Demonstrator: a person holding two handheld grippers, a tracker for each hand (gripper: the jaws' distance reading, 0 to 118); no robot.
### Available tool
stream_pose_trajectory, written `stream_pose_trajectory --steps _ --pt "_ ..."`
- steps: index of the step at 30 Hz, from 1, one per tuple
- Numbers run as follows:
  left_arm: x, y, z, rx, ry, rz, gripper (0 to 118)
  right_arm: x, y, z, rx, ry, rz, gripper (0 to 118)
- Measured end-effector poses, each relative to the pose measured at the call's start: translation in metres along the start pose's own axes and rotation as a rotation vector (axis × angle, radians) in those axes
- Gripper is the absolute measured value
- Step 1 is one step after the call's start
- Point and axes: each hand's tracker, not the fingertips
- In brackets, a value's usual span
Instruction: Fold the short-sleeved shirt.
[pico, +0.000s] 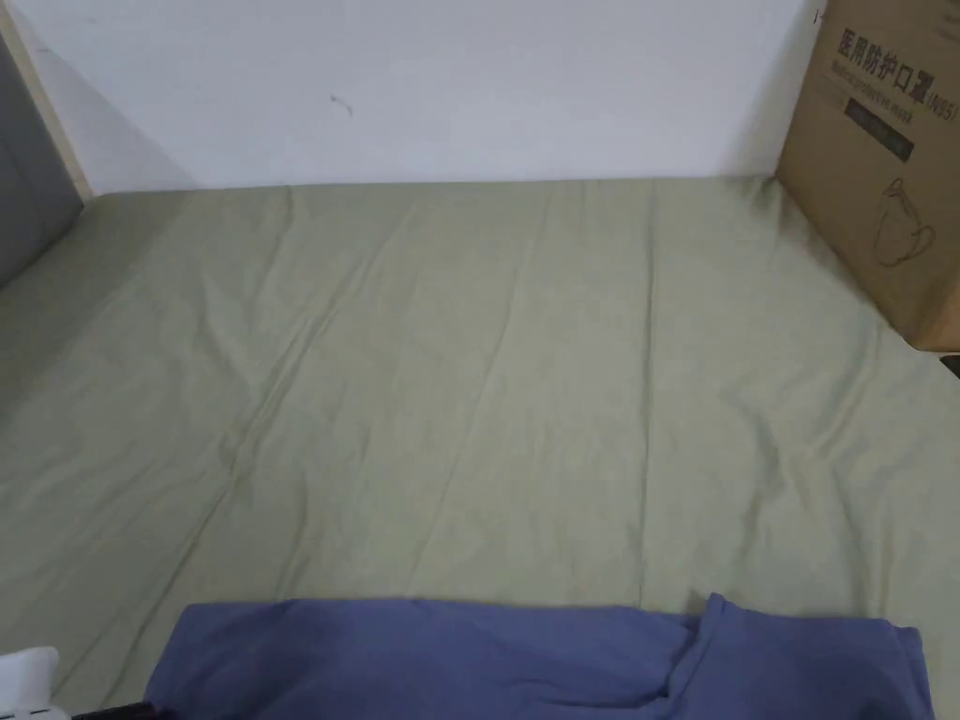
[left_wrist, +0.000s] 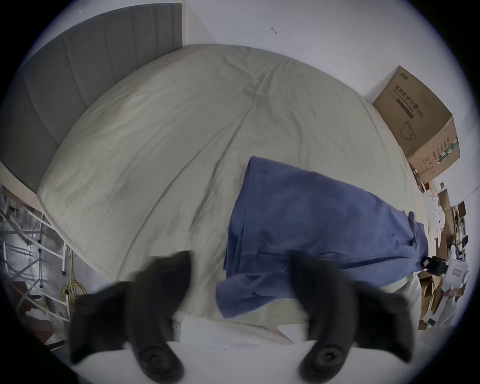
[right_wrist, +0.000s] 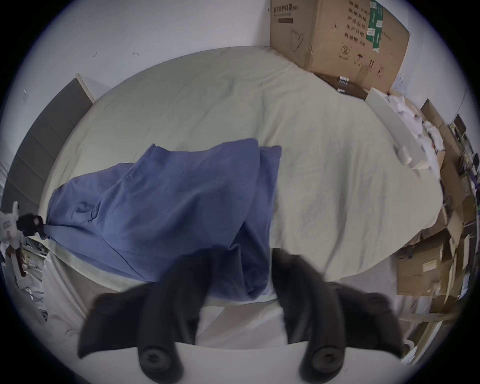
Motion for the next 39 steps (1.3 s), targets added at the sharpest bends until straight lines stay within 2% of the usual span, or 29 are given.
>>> stream_pose_trajectory --steps 1,3,4,6,7,8,9,10,12,17,18,19,20,21,22,23,24,28,33,36,38,39 --pt "0.0 0.002 0.008 0.036 -0.012 0.001 108 -0.003 0.003 0.006 0.014 -0.001 0.032 57" --pt "0.002 0.006 0.024 0.096 -0.02 0.004 107 -0.011 0.008 0.021 0.079 -0.022 0.07 56" --pt "0.004 0.007 0.034 0.11 -0.028 0.009 101 -0.017 0.01 0.028 0.106 -0.001 0.075 52" --pt "0.008 0.007 0.045 0.145 -0.052 0.022 97 -0.031 0.016 0.038 0.144 0.053 0.074 49" --pt "0.009 0.006 0.049 0.166 -0.078 0.021 87 -0.039 0.016 0.041 0.169 0.07 0.08 41" --pt "0.011 0.004 0.051 0.169 -0.079 0.017 65 -0.049 0.017 0.04 0.181 0.071 0.084 24" --pt "0.013 0.001 0.049 0.163 -0.071 0.02 37 -0.061 0.017 0.039 0.193 0.088 0.094 10" --pt "0.014 -0.002 0.045 0.152 -0.059 0.022 3 -0.073 0.016 0.037 0.222 0.121 0.117 4" --pt "0.017 -0.01 0.042 0.116 -0.064 0.041 0 -0.098 0.015 0.028 0.234 0.125 0.143 0" --pt "0.005 -0.027 0.039 0.107 -0.141 0.136 0 -0.141 0.02 0.01 0.188 0.261 0.204 0" --pt "-0.001 -0.029 0.04 0.125 -0.159 0.172 0 -0.149 0.021 0.009 0.2 0.258 0.226 0" --pt "-0.012 -0.03 0.038 0.153 -0.191 0.218 0 -0.154 0.023 0.005 0.199 0.268 0.256 0" --pt "-0.024 -0.03 0.036 0.165 -0.238 0.273 13 -0.16 0.025 0.004 0.192 0.277 0.268 0" --pt "-0.035 -0.031 0.034 0.173 -0.284 0.323 40 -0.164 0.027 0.002 0.191 0.283 0.274 0" --pt "-0.041 -0.03 0.032 0.164 -0.309 0.361 80 -0.168 0.029 0.0 0.184 0.292 0.283 0" --pt "-0.045 -0.031 0.028 0.145 -0.315 0.383 101 -0.172 0.03 -0.001 0.177 0.297 0.288 0" --pt "-0.05 -0.031 0.023 0.129 -0.339 0.393 109 -0.175 0.031 -0.003 0.174 0.302 0.294 0" --pt "-0.081 -0.03 -0.011 0.071 -0.426 0.446 109 -0.187 0.032 -0.007 0.153 0.313 0.329 0" --pt "-0.095 -0.042 -0.064 -0.026 -0.62 0.677 110 -0.196 0.032 -0.013 0.125 0.305 0.368 0" --pt "-0.098 -0.041 -0.077 0.018 -0.725 0.776 111 -0.2 0.031 -0.014 0.115 0.291 0.377 0" --pt "-0.098 -0.033 -0.085 0.001 -0.754 0.761 109 -0.201 0.031 -0.017 0.105 0.283 0.378 0" --pt "-0.095 -0.03 -0.089 0.0 -0.745 0.75 104 -0.202 0.03 -0.018 0.097 0.282 0.378 0"
